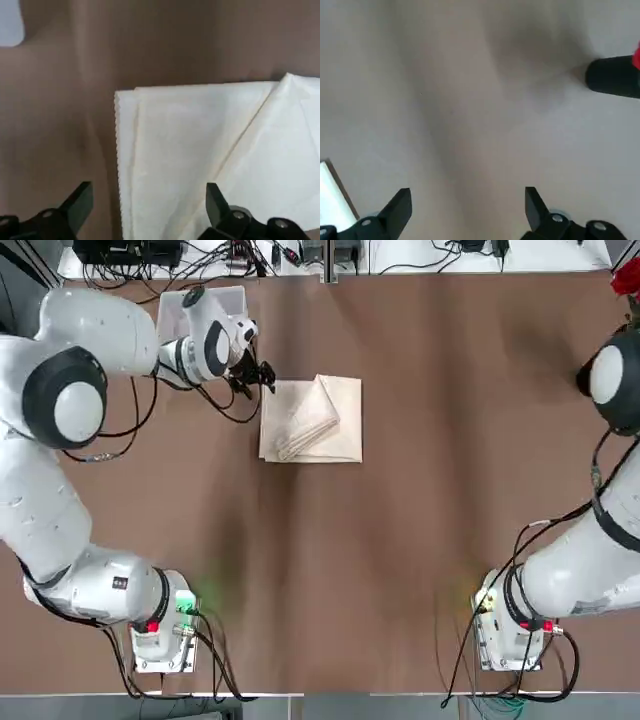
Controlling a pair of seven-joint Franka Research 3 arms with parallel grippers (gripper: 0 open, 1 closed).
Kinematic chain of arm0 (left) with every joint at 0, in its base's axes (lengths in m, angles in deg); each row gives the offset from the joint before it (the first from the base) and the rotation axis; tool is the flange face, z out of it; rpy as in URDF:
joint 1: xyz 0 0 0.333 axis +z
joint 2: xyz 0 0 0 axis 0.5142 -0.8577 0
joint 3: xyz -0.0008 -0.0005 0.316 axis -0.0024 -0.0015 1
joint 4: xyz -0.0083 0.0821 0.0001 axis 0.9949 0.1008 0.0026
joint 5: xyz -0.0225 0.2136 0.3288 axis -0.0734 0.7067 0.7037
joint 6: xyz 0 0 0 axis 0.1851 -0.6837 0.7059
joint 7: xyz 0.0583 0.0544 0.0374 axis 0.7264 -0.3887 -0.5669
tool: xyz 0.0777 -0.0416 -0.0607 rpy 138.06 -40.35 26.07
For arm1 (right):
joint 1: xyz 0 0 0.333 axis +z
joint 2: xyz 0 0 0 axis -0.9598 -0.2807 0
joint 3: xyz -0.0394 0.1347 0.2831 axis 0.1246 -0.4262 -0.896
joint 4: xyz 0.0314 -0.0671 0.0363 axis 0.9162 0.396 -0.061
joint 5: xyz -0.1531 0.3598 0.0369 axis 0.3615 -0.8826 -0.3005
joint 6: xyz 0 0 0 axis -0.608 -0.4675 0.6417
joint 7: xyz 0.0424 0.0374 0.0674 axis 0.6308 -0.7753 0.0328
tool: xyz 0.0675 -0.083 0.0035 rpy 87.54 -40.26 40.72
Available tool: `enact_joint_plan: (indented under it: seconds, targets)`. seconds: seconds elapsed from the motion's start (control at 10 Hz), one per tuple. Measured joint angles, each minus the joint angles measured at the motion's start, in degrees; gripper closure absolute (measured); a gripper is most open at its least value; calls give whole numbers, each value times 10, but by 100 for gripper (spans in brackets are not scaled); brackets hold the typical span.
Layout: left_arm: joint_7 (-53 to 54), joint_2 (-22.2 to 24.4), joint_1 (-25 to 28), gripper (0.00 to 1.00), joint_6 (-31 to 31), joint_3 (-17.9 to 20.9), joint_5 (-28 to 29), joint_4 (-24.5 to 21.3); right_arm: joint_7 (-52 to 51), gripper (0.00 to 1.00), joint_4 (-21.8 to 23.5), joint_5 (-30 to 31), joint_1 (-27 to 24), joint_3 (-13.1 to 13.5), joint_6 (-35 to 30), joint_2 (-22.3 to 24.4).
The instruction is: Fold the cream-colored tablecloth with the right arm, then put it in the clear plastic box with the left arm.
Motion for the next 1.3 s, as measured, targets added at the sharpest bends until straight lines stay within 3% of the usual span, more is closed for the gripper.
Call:
enact_joint_plan:
  seconds: [0.3,0.6,0.8,1.1,1.3]
  targets:
    - [17,-71,-1,1,2,0,0,60,-18,0,61,15,-16,-1,17,42]
    - [42,-109,0,1,22,1,0,71,-36,0,108,15,-24,-6,60,76]
    - [42,-112,0,4,25,1,0,72,-36,0,119,15,-24,-30,60,96]
    - [42,-112,-1,27,25,1,0,72,-36,0,138,13,-23,-43,72,100]
    - [43,-112,-3,60,25,0,0,73,-37,0,139,13,-21,-46,85,109]
